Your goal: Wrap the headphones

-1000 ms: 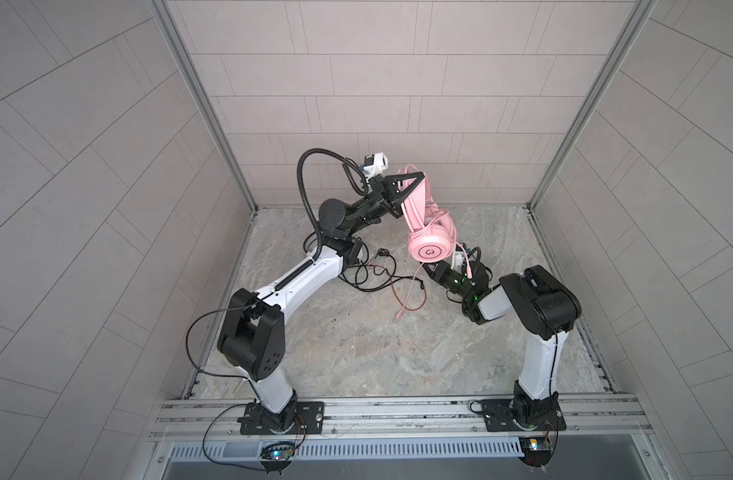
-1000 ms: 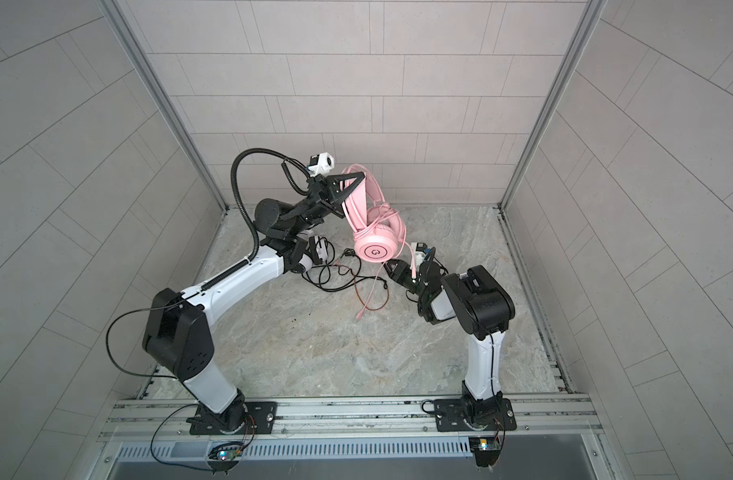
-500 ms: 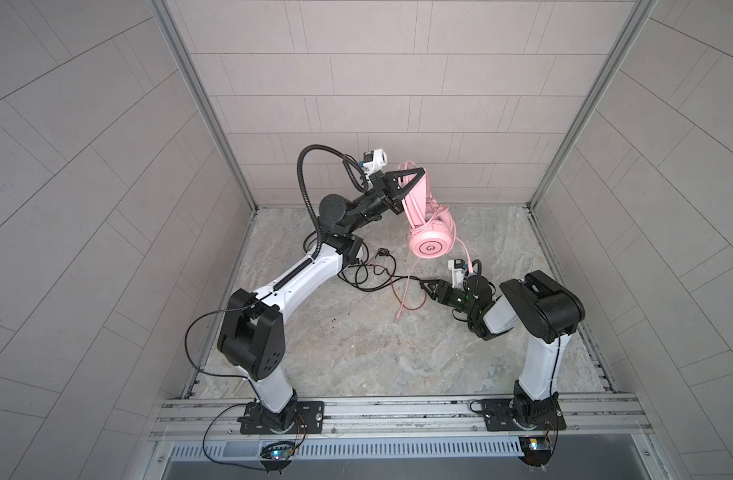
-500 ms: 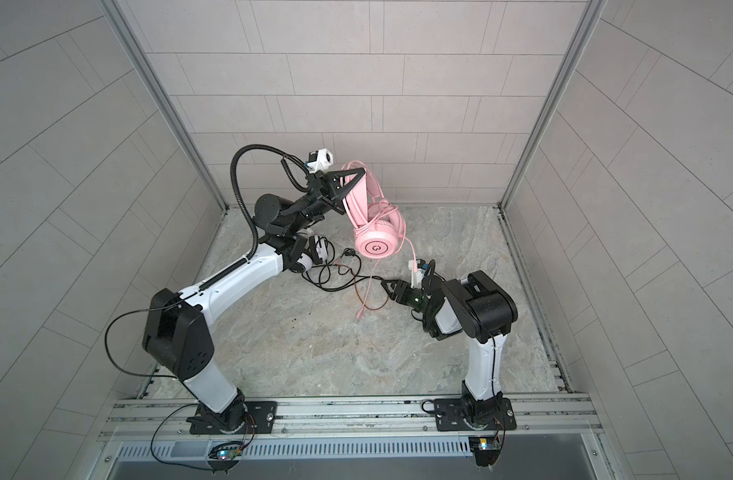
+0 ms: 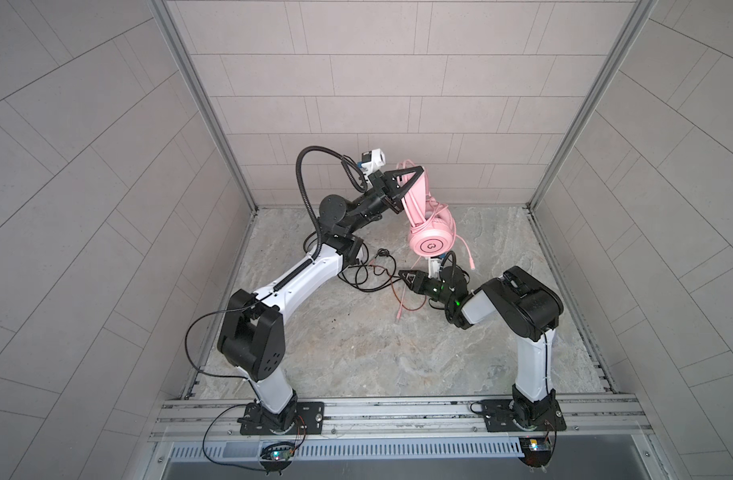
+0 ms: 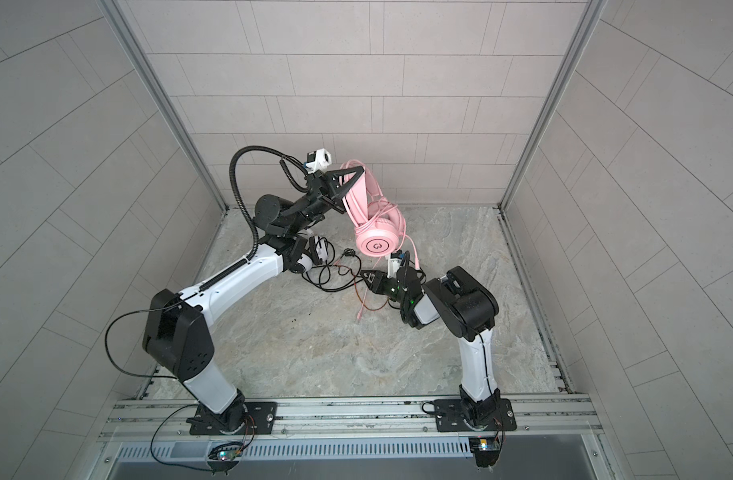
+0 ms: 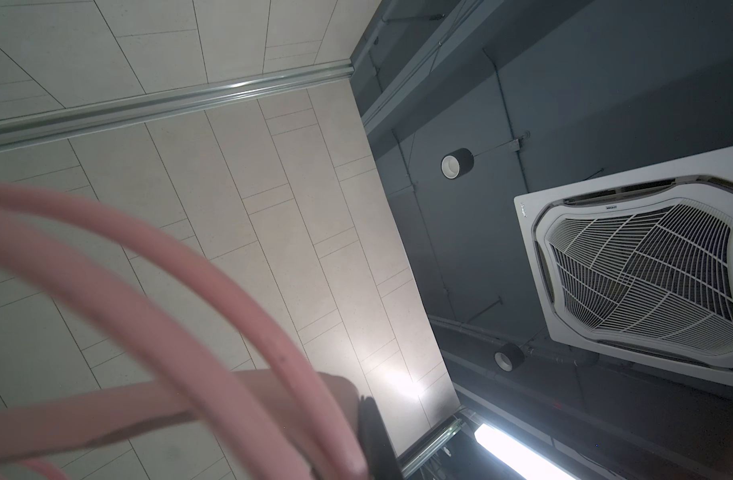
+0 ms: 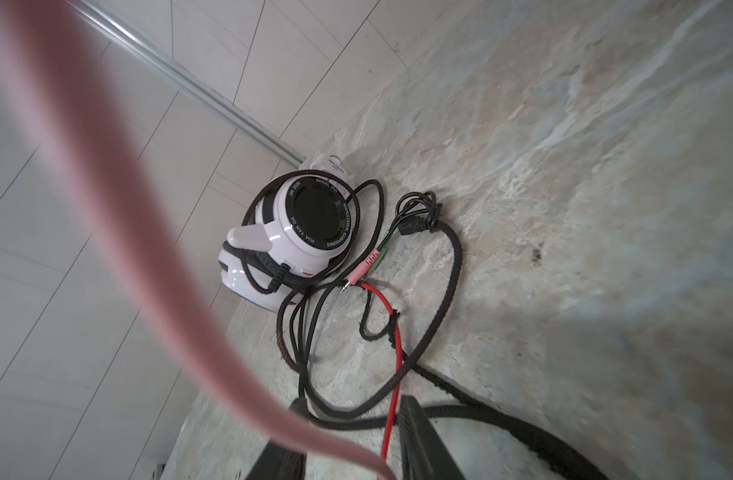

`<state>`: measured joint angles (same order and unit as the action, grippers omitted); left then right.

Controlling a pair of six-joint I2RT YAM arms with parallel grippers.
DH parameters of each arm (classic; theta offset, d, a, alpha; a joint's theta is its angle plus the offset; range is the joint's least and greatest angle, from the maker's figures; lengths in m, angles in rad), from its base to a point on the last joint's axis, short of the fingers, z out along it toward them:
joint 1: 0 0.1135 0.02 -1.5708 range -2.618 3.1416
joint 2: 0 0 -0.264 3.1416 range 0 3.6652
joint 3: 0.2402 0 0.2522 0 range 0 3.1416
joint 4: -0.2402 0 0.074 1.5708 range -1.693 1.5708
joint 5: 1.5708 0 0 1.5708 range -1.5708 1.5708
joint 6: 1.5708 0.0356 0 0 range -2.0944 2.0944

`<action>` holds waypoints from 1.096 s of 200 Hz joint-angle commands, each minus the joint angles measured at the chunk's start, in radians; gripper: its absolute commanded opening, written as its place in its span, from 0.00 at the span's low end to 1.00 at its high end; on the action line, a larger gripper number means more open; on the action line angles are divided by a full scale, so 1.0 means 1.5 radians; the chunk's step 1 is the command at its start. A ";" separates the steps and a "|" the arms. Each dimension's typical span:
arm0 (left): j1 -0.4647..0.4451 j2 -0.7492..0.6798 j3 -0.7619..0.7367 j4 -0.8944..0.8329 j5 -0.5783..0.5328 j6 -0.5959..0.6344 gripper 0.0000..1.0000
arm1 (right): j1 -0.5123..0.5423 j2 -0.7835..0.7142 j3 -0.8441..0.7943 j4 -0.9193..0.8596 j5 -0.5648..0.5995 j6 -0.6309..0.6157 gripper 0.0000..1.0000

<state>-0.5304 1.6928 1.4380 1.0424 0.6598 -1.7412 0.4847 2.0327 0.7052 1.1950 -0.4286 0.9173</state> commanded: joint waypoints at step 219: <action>0.040 -0.170 -0.200 -0.100 -0.105 0.237 0.00 | 0.134 -0.406 -0.014 -0.578 0.012 -0.156 0.06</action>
<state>-0.4671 1.4643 1.1229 0.7815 0.4259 -1.2686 0.7952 1.4834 0.7013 0.5034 -0.3874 0.7853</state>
